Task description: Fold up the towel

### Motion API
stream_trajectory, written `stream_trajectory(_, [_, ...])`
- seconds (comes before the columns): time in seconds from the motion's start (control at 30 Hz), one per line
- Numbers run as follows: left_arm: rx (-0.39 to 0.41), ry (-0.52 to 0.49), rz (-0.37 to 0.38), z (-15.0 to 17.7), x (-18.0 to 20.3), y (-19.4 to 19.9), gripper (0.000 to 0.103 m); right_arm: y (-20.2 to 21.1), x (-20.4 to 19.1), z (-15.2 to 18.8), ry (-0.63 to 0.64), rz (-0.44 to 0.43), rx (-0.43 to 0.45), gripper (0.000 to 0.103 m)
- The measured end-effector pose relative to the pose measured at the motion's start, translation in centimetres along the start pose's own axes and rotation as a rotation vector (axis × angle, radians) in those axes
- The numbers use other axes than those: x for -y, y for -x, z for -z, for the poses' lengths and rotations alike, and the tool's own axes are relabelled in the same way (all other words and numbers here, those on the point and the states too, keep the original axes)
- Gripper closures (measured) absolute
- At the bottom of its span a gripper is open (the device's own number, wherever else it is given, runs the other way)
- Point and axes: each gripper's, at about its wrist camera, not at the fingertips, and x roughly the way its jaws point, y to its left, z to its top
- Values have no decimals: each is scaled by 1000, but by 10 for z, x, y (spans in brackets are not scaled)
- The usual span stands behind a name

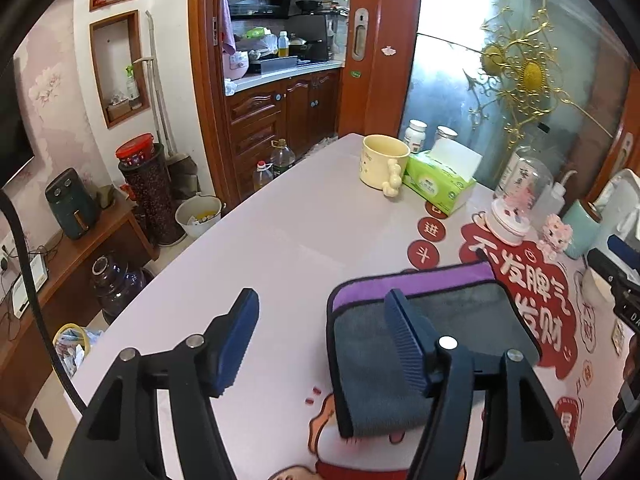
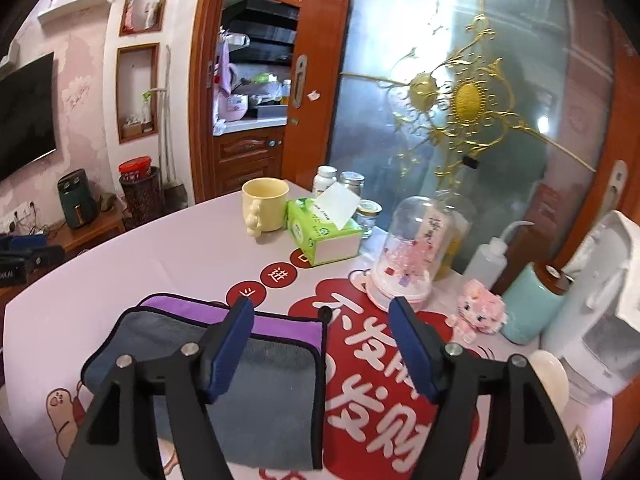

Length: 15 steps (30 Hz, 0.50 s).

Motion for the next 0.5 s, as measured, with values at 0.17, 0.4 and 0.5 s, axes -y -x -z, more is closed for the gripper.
stream_trajectory(0.17, [1,-20,30,12,-11,32,34,40,-3,12,-50,29,-17,24])
stream_trajectory(0.4, [14,-63,106,37,-26,83,32,103,-27,41,-135,95,-56,18])
stream_trajectory(0.5, [1,-94,161,52,-34,108,30,132,-40,55,-181,127,-71,14])
